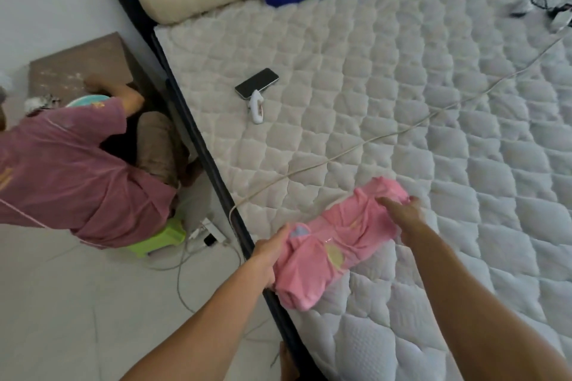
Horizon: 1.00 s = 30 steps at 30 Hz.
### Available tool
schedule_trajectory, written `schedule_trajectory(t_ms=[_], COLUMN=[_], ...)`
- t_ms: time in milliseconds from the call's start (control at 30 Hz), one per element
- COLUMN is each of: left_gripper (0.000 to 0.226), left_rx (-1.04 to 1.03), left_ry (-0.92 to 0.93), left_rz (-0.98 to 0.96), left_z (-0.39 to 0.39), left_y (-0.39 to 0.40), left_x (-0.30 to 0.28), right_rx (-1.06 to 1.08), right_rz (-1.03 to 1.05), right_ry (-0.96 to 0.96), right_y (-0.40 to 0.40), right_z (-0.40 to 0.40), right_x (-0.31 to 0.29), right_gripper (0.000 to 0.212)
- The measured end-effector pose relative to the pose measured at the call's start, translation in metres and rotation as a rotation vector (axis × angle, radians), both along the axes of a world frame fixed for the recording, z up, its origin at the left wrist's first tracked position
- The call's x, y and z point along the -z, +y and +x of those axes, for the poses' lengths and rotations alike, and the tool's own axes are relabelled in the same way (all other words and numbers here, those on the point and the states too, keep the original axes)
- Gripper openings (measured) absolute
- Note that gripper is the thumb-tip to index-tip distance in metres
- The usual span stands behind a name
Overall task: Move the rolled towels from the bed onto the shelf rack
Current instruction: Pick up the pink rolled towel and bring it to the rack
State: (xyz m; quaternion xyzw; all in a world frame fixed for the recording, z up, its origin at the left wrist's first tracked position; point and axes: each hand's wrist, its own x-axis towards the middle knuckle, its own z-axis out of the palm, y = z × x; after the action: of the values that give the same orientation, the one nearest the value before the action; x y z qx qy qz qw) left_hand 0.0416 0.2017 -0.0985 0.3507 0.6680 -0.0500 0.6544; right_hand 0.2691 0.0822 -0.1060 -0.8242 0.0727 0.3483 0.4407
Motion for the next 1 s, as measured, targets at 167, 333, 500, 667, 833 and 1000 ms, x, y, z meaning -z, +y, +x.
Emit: schedule_trajectory(t_ms=[167,333,500,667,833,1000], left_gripper=[0.082,0.091,0.072,0.091,0.104,0.06], left_rx=[0.017,0.032,0.026,-0.051,-0.193,-0.376], left_ry=[0.074,0.098,0.024,-0.078,-0.167,-0.226], left_rz=[0.037,0.032,0.001,-0.014,0.0,0.104], left_z=[0.015,0.011,-0.001,-0.036,-0.101,-0.195], left_y=[-0.001,-0.003,-0.005,-0.005,0.012,0.003], left_x=[0.013,0.019,0.012,0.02,0.04,-0.024], right_rx=[-0.055,0.052,0.145,0.154,0.059,-0.145], right_rz=[-0.028,0.039,0.108,0.229,0.387,0.555], right_ry=[0.037,0.017,-0.081,-0.161,-0.26,-0.284], right_y=[-0.003,-0.001,0.0,0.006,0.036,0.076], right_z=[0.026,0.015,-0.004,-0.04,-0.102,-0.196], right_x=[0.058,0.038,0.022,-0.018,-0.07,-0.116], right_gripper=[0.101,0.08,0.058,0.027,0.021,0.028])
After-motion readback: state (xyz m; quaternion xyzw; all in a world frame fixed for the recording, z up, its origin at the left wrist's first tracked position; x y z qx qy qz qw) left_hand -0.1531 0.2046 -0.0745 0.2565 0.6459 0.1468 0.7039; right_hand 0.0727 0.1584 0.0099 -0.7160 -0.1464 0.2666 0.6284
